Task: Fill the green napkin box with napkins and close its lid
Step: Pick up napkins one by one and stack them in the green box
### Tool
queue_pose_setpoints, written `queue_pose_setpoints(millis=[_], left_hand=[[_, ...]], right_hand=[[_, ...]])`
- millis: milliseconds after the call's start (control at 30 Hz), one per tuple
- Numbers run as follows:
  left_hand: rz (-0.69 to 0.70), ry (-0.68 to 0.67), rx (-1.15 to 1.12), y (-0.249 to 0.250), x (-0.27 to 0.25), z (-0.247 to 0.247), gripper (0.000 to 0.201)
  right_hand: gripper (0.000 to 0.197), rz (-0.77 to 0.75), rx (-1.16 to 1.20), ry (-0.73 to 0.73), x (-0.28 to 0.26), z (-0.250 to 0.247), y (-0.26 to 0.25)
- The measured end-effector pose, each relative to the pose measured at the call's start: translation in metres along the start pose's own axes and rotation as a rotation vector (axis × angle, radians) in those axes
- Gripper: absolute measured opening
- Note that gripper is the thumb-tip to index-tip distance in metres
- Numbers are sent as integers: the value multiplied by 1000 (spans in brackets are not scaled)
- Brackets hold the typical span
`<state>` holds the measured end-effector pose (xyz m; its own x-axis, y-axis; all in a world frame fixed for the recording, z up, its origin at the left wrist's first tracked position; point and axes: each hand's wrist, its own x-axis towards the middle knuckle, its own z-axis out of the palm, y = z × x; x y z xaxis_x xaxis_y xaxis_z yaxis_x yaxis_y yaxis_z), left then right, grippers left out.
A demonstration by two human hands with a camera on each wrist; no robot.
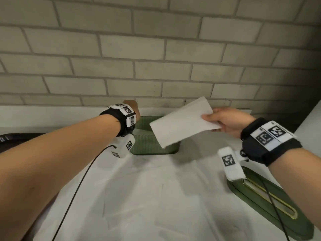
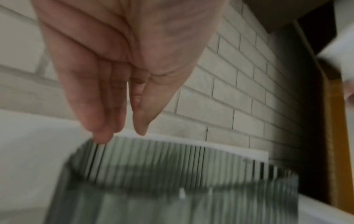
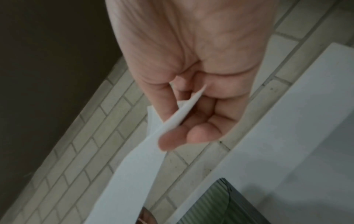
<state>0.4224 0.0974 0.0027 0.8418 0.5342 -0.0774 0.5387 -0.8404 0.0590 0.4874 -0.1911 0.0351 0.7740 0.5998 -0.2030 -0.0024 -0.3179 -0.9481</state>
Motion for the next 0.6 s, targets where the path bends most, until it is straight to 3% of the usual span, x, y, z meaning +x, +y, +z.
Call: queue_pose_setpoints(millis=[167,233,300,400,500,600], left_hand=[[23,18,-152,-20,-34,-22,29],[36,24,-198,-30,-55,-24,27],[42,23,-240,-39,-77,-21,20],[55,-38,-308,-47,-110,-9,3],[118,-130,-234,-51,-137,13,10],[171,-251,-162,-53,-156,38,25]], right_hand=[[36,11,82,124,38,32,5],[30,36,67,154,53,47,6],[8,64,-21,164,65,61,6],[7,69,-274,181,83,74,6],[38,71,-424,183,96,83,6],[44,104,-512,147,97,92,5]])
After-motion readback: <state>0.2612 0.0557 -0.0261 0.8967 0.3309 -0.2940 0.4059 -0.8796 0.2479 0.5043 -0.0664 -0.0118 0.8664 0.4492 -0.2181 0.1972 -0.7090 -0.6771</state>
